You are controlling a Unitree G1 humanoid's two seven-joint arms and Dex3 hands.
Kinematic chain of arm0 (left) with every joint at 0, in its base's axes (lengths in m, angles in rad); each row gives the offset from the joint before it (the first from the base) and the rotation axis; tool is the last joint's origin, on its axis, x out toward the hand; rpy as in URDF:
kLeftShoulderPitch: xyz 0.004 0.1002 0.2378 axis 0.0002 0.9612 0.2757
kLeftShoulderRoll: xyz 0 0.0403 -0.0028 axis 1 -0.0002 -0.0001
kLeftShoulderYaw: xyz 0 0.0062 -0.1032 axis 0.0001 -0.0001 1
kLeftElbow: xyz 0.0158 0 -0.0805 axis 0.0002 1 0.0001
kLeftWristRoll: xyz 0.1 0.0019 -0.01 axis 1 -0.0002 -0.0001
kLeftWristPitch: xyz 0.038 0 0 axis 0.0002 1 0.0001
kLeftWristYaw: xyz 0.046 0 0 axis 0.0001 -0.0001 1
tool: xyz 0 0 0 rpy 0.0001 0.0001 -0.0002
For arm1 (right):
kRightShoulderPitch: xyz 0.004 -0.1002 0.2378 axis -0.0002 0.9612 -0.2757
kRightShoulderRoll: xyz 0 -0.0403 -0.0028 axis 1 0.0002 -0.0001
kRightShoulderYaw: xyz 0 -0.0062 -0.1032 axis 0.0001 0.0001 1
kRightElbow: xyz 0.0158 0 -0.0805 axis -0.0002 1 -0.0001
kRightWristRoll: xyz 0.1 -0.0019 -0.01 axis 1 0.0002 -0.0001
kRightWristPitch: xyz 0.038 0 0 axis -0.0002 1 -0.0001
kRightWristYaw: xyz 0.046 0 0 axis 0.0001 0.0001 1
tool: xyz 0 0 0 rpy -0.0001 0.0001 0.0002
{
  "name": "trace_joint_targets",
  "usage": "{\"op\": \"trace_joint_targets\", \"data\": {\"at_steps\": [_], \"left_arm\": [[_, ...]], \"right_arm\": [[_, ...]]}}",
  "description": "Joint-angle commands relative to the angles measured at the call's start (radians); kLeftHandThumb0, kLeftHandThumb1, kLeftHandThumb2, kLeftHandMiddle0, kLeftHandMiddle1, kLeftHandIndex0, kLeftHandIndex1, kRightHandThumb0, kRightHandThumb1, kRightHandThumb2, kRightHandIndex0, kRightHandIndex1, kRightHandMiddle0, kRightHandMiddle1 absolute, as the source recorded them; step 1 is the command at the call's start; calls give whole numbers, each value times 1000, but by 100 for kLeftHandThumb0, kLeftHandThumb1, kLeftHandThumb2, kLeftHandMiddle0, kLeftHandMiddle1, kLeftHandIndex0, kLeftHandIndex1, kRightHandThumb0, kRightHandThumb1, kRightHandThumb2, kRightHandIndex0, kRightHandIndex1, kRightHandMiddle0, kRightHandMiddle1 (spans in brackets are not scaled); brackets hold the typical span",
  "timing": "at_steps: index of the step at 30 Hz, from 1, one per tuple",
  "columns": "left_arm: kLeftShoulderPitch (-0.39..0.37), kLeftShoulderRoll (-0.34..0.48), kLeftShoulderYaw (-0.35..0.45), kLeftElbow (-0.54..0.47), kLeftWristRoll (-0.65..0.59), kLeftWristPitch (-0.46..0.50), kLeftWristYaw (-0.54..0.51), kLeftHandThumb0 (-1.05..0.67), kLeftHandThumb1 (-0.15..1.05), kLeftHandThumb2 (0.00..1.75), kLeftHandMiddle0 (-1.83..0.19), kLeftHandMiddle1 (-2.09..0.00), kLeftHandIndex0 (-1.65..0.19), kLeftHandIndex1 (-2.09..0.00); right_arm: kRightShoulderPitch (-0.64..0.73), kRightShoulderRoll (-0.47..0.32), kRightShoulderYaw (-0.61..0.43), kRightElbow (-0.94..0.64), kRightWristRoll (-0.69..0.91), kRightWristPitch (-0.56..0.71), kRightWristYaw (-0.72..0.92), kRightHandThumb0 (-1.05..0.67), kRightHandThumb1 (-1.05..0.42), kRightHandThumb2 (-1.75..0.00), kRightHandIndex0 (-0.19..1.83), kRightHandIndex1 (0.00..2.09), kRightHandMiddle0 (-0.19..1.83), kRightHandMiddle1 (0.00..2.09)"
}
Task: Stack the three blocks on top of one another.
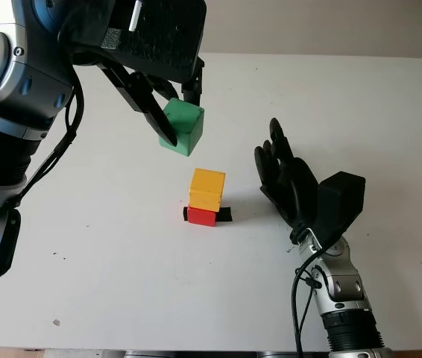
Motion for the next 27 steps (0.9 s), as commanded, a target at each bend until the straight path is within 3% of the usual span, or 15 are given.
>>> {"op": "trace_joint_targets", "data": {"at_steps": [1,5,15,27], "left_arm": [[15,-5,19,-29,-15,32,3,-55,104,6,-43,-6,-33,-152],[53,-2,21,-91,-27,130,20,-49,105,7,-44,-6,-26,-143],[99,-9,-17,-203,-23,335,75,-44,104,6,-42,-5,-41,-155],[144,-31,-31,-225,-94,393,145,-41,104,6,-41,-6,-31,-168]], "right_arm": [[-9,-3,-4,5,0,-14,-1,-77,-105,-50,-19,0,-19,3],[-5,-1,-8,-2,6,-9,-3,-77,-105,-49,-19,0,-19,3],[-11,5,-1,9,5,-16,-7,-76,-105,-49,-19,0,-18,5],[-7,6,4,6,4,-23,-13,-76,-105,-48,-19,0,-18,5]]}}
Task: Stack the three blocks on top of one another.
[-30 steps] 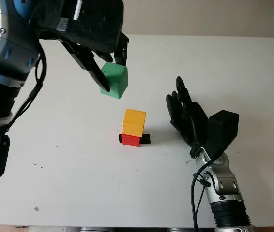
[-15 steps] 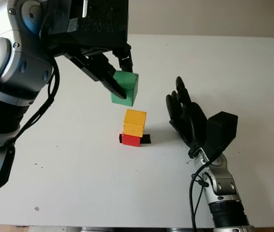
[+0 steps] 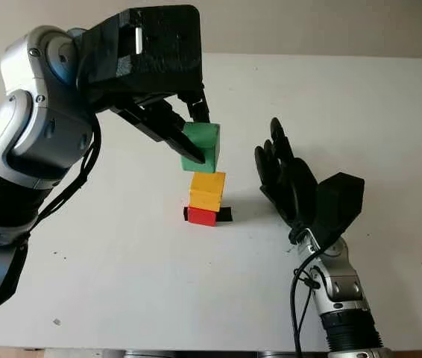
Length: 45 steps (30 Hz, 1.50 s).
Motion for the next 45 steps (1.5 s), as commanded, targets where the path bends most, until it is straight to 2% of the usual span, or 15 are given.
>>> {"op": "trace_joint_targets", "data": {"at_steps": [1,13,19,21,22,24,27,29,32,33,36,39,41,43,45], "left_arm": [[0,-5,-15,-11,-7,14,11,-41,104,6,-40,-6,-30,-169],[-24,-23,-75,19,-43,45,40,-42,102,5,-39,-5,-29,-173],[-2,-15,-84,30,-42,-71,63,-46,104,6,-47,-14,-30,-166],[0,-14,-89,27,-30,-80,65,-47,104,5,-23,-84,-33,-160],[0,-10,-96,22,-19,-91,65,-47,103,5,-16,-100,-33,-160],[-2,-5,-107,16,1,-98,61,-48,103,5,-17,-65,-34,-165],[-2,-7,-102,13,4,-99,55,-46,103,5,-24,-37,-31,-167],[-7,-10,-100,13,3,-77,48,-45,103,6,-26,-30,-30,-167],[-6,-11,-97,13,1,-70,50,-43,104,6,-26,-27,-28,-167],[-5,-10,-96,14,1,-74,52,-43,104,6,-29,-33,-28,-167],[-5,-9,-98,12,6,-66,54,-43,104,5,-10,-109,-30,-163],[-6,-7,-102,6,11,-55,53,-43,103,5,-10,-80,-32,-159],[-3,-4,-101,3,11,-62,54,-43,103,5,-12,-72,-32,-160],[2,-2,-98,0,10,-74,57,-43,103,5,-11,-79,-32,-160],[7,1,-96,-2,10,-90,60,-44,103,5,-16,-63,-33,-159]], "right_arm": [[-5,4,-3,-3,2,-8,-2,-76,-105,-49,-19,0,-18,5],[3,6,0,-12,-1,-6,-8,-75,-105,-50,-19,0,-19,4],[8,5,-3,-21,1,-1,-10,-74,-105,-50,-19,0,-19,3],[10,4,-3,-29,1,8,-13,-75,-105,-50,-19,0,-19,4],[10,3,-3,-28,0,8,-13,-75,-105,-50,-19,0,-19,4],[9,2,-3,-30,0,14,-14,-76,-105,-49,-19,0,-18,4],[10,2,-4,-29,5,7,-9,-76,-105,-49,-19,0,-18,5],[8,3,-4,-27,4,7,-9,-76,-105,-49,-19,0,-18,5],[8,1,-3,-27,1,10,-11,-76,-105,-49,-19,0,-19,5],[8,1,-3,-27,1,12,-12,-76,-105,-49,-19,0,-18,5],[6,0,-4,-22,3,6,-8,-76,-105,-49,-19,0,-18,5],[5,0,-4,-20,1,3,-9,-77,-105,-48,-19,0,-18,5],[5,1,-5,-21,3,2,-8,-76,-105,-48,-19,0,-18,5],[5,2,-6,-23,8,8,-6,-76,-105,-49,-19,0,-18,5],[6,1,-6,-26,8,11,-6,-75,-105,-48,-19,0,-19,5]]}}
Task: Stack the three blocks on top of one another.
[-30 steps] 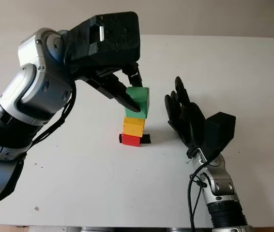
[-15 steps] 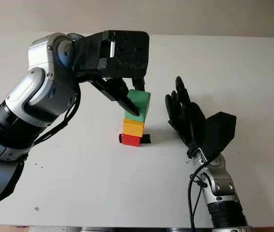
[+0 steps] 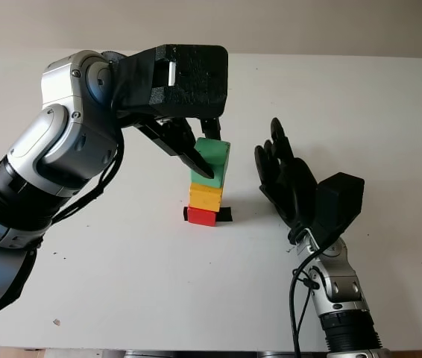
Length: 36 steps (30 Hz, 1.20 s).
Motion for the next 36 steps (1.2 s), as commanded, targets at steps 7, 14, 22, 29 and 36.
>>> {"op": "trace_joint_targets", "data": {"at_steps": [7,14,22,29,36], "left_arm": [[0,15,-15,-20,43,-7,-12,-46,102,5,-12,-89,-32,-146],[5,6,4,-20,20,29,-25,-42,102,5,-22,-47,-25,-148],[12,11,2,-21,0,43,-17,-42,103,6,-30,-11,-18,-146],[18,9,4,-20,-18,31,-13,-42,103,5,-34,-11,-13,-139],[21,13,1,-30,-17,29,-6,-41,102,5,-16,-49,-9,-130]], "right_arm": [[2,-5,-4,-18,-3,6,-3,-75,-105,-49,-19,0,-19,5],[4,-6,-7,-7,2,-11,8,-76,-105,-48,-19,0,-19,4],[0,-4,-6,-5,-1,-6,5,-77,-105,-48,-19,0,-18,5],[1,-7,-7,-6,0,-8,10,-77,-105,-49,-19,0,-19,5],[2,-7,-6,-3,-5,-13,6,-76,-105,-49,-19,0,-18,5]]}}
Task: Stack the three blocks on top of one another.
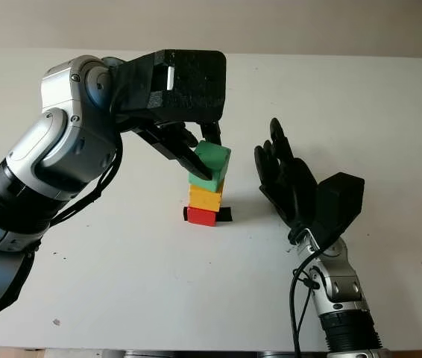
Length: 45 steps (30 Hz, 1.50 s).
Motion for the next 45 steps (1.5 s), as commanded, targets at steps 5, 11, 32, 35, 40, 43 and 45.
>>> {"op": "trace_joint_targets", "data": {"at_steps": [5,11,32,35,40,43,45], "left_arm": [[-11,15,-25,-36,40,23,-9,-49,98,5,-18,-40,-17,-136],[-12,13,-27,-46,47,15,-30,-52,94,5,-5,-100,-22,-116],[7,55,-13,-103,-4,84,-37,-61,92,5,1,-5,-6,-42],[24,64,-3,-105,2,44,-10,-63,93,6,4,-5,-4,-23],[38,65,13,-109,10,38,23,-60,93,5,4,-5,-3,-18],[49,68,25,-104,6,13,35,-57,94,6,7,-4,-1,-16],[53,70,27,-99,8,-1,37,-57,94,6,9,-4,0,-14]], "right_arm": [[2,-9,-3,-3,-4,-13,4,-76,-105,-49,-19,0,-19,5],[-5,-10,-4,-2,-6,0,1,-77,-105,-48,-19,0,-18,5],[-19,-17,-13,34,0,-35,21,-76,-105,-48,-19,0,-19,5],[-19,-17,-13,33,-4,-29,18,-77,-105,-48,-19,0,-19,5],[-14,-17,-14,25,-1,-21,17,-77,-105,-48,-19,0,-19,5],[-12,-17,-14,24,2,-23,21,-77,-105,-47,-19,0,-19,5],[-11,-17,-13,21,1,-21,20,-77,-105,-47,-19,0,-19,5]]}}
